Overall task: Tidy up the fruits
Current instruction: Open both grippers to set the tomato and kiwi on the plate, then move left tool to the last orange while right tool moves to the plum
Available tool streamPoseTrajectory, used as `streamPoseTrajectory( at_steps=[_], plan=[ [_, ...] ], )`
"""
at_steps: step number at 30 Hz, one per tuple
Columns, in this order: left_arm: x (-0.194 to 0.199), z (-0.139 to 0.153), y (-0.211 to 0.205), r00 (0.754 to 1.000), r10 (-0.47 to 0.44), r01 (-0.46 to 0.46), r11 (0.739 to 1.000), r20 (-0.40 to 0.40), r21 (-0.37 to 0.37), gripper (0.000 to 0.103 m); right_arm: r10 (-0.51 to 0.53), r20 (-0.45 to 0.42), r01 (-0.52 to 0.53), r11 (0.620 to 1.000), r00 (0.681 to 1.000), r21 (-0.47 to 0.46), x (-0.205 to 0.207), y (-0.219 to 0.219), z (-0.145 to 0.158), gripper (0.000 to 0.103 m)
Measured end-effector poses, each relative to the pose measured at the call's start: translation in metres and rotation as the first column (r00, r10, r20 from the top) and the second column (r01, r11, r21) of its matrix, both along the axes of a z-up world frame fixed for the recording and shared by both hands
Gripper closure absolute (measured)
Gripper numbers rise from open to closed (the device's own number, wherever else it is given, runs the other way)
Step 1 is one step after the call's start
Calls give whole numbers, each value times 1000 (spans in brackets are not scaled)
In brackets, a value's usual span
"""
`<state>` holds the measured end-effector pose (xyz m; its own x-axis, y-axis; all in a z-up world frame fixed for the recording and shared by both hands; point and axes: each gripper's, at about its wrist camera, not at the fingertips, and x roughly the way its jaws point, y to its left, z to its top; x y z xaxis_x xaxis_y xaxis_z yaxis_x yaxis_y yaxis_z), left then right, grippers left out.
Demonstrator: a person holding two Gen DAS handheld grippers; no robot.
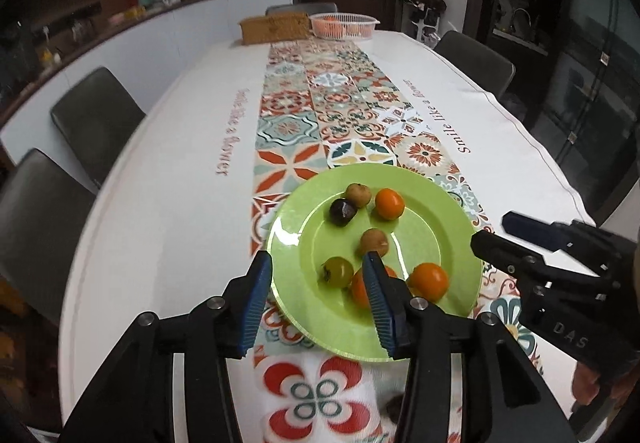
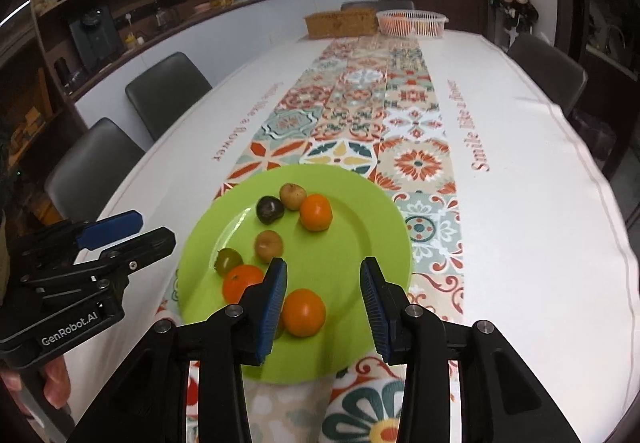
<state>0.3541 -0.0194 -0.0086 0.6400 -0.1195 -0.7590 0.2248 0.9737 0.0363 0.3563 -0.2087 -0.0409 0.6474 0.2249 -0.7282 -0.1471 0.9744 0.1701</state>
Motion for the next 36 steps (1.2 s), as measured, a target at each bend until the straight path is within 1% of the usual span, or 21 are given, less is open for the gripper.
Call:
streamPoseTrajectory(
  at_steps=[2,6,8,11,13,16,20,25,30,36],
  plan=[
    [-11,8,1,1000,0,0,1000,20,5,56,13,30,-12,1000,999,-12,-12,3,10,57],
    [-37,25,6,998,6,-5,1000,65,-6,49,46,77,-45,999,996,-23,-35,8,26,56],
    [-49,31,8,996,5,-5,1000,88,-5,47,66,98,-64,998,993,-23,-46,12,33,52],
    [-70,41,9,992,2,-1,1000,124,-5,44,102,130,-99,995,986,-30,-67,19,42,52],
    [-84,47,11,989,8,-7,1000,149,-5,39,124,140,-120,992,982,-32,-77,22,45,52],
    [-103,50,15,986,12,-10,1000,168,-13,38,162,157,-158,987,974,-39,-92,28,50,52],
    [-124,46,22,986,15,-9,999,167,-34,38,201,163,-195,979,966,-53,-106,33,51,52],
    [-151,36,26,982,18,-15,1000,187,-21,37,248,178,-236,968,952,-88,-124,38,47,52],
    [-168,25,26,978,31,-30,999,204,-10,37,288,193,-268,956,938,-123,-138,44,37,52],
    [-184,6,27,979,57,-51,998,196,-31,37,361,189,-330,928,913,-174,-152,53,22,52]
  ],
)
